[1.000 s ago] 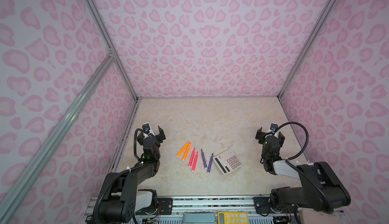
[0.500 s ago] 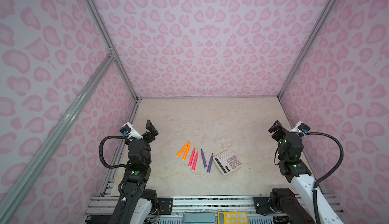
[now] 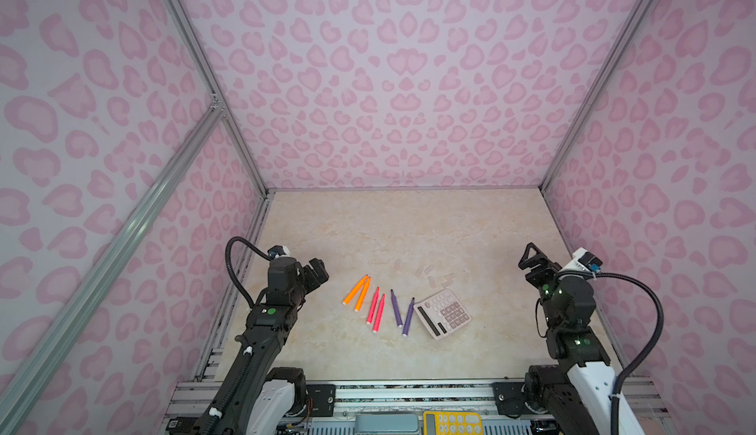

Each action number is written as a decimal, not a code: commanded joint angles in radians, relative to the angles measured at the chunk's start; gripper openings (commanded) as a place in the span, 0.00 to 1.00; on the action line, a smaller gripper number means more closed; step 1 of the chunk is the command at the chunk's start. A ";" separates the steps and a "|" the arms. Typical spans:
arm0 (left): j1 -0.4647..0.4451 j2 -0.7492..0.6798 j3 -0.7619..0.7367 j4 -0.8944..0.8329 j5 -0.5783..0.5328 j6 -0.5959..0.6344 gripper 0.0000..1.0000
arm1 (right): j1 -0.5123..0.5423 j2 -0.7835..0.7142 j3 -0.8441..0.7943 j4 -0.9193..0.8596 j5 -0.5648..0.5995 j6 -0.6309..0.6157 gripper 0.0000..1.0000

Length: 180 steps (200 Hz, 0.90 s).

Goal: Insert the pens into the pen caps
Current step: 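Reach the left gripper to an orange highlighter while the right arm moves toward the caps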

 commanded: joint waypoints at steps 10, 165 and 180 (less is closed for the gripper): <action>-0.026 0.065 -0.006 -0.051 0.100 0.022 1.00 | 0.165 0.278 0.179 -0.048 0.001 -0.089 0.95; -0.360 0.565 0.204 -0.101 -0.130 -0.005 0.77 | 0.348 0.825 0.559 -0.197 -0.104 -0.175 0.65; -0.362 0.597 0.224 -0.113 -0.136 -0.001 0.77 | 0.349 0.824 0.558 -0.198 -0.105 -0.179 0.65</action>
